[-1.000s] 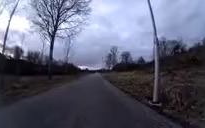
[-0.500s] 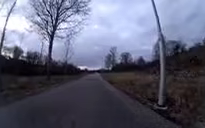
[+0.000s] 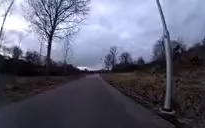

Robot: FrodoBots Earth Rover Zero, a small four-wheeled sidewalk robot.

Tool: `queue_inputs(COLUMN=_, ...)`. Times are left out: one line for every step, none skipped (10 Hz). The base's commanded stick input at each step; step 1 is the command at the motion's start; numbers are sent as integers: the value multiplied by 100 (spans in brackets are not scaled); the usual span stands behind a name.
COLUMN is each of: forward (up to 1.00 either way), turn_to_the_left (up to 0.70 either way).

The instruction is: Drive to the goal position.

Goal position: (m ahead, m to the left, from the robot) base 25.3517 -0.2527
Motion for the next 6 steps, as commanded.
queue_inputs(forward=50, turn_to_the_left=0)
queue_inputs(forward=50, turn_to_the_left=0)
queue_inputs(forward=50, turn_to_the_left=0)
queue_inputs(forward=50, turn_to_the_left=0)
queue_inputs(forward=50, turn_to_the_left=0)
queue_inputs(forward=50, turn_to_the_left=0)
